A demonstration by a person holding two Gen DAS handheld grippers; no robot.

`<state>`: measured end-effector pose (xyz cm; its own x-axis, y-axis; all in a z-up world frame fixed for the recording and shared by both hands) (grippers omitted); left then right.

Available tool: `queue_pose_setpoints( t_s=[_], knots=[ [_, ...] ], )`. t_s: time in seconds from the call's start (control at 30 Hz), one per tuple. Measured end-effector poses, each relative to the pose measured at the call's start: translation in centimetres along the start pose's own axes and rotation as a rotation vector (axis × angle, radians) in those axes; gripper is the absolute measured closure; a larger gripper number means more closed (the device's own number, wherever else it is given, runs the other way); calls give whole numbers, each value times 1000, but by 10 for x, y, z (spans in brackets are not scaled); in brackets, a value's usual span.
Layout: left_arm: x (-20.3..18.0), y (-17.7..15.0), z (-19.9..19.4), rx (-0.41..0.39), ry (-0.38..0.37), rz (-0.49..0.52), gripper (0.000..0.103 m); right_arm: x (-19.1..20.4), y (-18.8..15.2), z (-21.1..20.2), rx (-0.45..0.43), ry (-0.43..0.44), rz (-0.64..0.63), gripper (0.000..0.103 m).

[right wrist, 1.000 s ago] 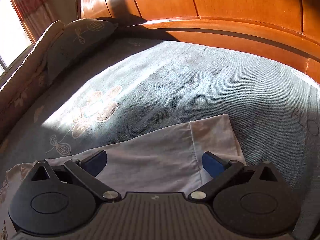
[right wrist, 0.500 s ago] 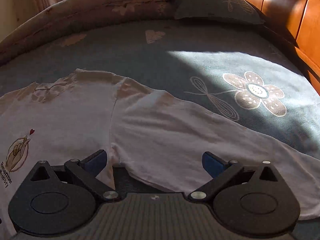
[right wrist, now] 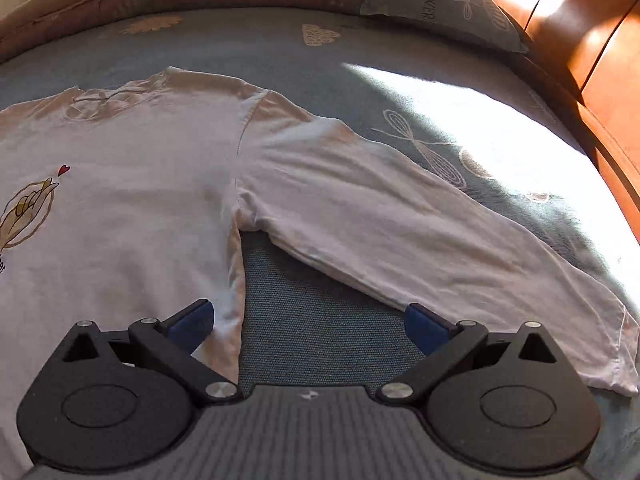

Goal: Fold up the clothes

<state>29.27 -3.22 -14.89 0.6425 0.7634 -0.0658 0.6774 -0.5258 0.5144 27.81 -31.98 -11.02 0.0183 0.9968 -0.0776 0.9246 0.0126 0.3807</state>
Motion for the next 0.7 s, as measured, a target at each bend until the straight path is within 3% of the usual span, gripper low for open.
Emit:
queue_pose_setpoints(
  t_s=[0.2, 0.37, 0.43, 0.53, 0.7],
  knots=[
    [4, 0, -1, 4, 29, -17, 1, 86, -24, -30, -68, 182, -203, 0],
    [5, -3, 3, 22, 30, -19, 1, 128, -51, -16, -15, 162, -245, 0],
    [5, -3, 3, 24, 42, -16, 1, 131, -69, -12, 25, 149, -237, 0],
    [6, -3, 2, 21, 40, -19, 1, 123, -104, -18, 18, 154, -133, 0],
    [4, -3, -3, 9, 35, -15, 1, 131, -139, -37, 22, 121, -130, 0]
  ],
)
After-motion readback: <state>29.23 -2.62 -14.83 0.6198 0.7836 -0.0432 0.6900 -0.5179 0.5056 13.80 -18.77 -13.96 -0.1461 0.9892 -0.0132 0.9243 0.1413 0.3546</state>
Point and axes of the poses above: each gripper's, at about its wrist camera, not at the fingertips, and z roughly the way its jaws point, x to its left, y to its top, the point moved 6 cm from there along z, roughly the way its jaws point, and after that the axes turned 14 degrees about x, right-handed, at the moved point
